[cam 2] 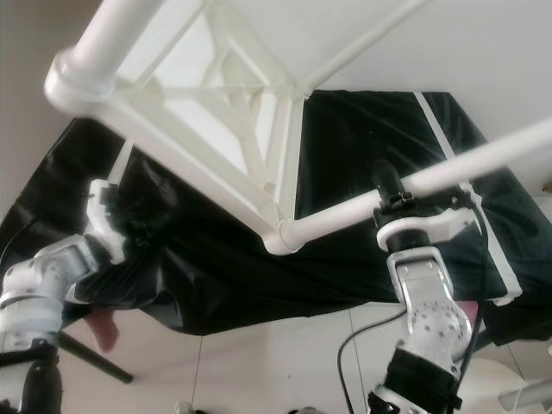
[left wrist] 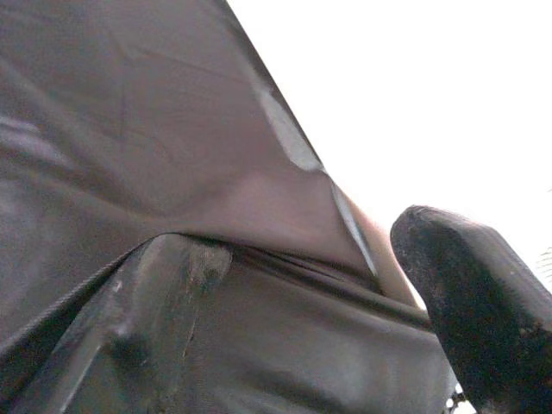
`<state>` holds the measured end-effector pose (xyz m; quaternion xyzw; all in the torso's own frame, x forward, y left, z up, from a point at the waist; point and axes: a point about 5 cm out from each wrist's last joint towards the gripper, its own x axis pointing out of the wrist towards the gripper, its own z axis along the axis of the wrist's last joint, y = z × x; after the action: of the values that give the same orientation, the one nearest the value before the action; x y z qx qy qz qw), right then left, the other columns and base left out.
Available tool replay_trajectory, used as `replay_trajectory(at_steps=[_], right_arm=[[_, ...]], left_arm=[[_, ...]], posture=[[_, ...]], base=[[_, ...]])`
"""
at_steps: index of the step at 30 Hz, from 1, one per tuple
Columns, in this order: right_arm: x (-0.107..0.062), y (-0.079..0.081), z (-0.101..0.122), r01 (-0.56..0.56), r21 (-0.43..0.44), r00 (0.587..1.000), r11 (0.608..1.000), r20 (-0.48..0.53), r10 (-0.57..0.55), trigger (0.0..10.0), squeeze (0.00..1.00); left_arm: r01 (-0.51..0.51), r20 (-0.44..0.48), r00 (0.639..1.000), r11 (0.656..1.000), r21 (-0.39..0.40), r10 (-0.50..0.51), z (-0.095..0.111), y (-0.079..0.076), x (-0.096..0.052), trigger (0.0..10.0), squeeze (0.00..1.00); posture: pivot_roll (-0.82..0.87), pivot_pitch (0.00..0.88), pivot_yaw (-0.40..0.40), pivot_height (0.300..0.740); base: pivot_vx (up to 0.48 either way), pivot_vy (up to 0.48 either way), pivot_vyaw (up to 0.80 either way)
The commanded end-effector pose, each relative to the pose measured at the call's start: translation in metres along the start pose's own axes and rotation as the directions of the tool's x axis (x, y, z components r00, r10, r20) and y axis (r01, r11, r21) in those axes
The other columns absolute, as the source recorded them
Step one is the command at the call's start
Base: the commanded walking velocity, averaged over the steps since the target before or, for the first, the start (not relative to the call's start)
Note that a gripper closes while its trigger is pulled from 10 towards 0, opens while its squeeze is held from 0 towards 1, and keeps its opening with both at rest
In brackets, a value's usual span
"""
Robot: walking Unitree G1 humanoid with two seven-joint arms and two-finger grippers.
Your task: Building children table
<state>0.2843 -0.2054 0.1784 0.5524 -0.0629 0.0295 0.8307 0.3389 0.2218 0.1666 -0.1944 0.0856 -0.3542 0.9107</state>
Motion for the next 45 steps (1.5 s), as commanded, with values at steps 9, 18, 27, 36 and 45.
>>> replay_trajectory(at_steps=[9,18,27,36,45], right_arm=[[-0.011,-0.033,-0.016,0.132,0.018,0.989,0.991,-0.074,-0.13,10.0,0.0],[-0.012,-0.046,-0.014,0.15,0.029,0.986,0.988,-0.075,-0.148,10.0,0.0],[-0.024,-0.074,-0.016,0.219,0.176,0.976,0.96,-0.042,-0.215,10.0,0.0],[-0.037,-0.083,-0.015,0.256,0.239,0.962,0.937,0.029,-0.27,10.0,0.0],[-0.078,-0.086,-0.017,0.245,0.172,0.965,0.954,0.053,-0.258,10.0,1.0]], left_arm=[[0.261,0.095,0.946,0.901,0.346,-0.311,0.066,-0.059,-0.021,10.0,0.0],[0.111,-0.111,0.991,0.908,0.403,-0.072,0.025,-0.041,-0.013,10.0,0.0],[-0.366,0.274,0.919,0.869,0.334,0.282,0.095,-0.019,0.022,10.0,0.0],[-0.254,0.405,0.906,0.926,0.279,0.127,0.148,-0.08,0.087,10.0,0.0],[-0.07,0.356,0.932,0.93,0.361,-0.068,0.153,-0.138,0.132,10.0,0.0]], posture=[[-0.09,0.069,0.038,0.74],[-0.08,0.07,0.034,0.74],[-0.07,0.072,0.027,0.74],[-0.04,0.083,0.011,0.74],[-0.06,0.104,0.053,0.74]], base=[[0.0,0.0,0.0],[0.0,0.0,0.0],[0.0,0.0,0.0],[0.0,0.0,0.0],[0.0,0.0,0.0]])
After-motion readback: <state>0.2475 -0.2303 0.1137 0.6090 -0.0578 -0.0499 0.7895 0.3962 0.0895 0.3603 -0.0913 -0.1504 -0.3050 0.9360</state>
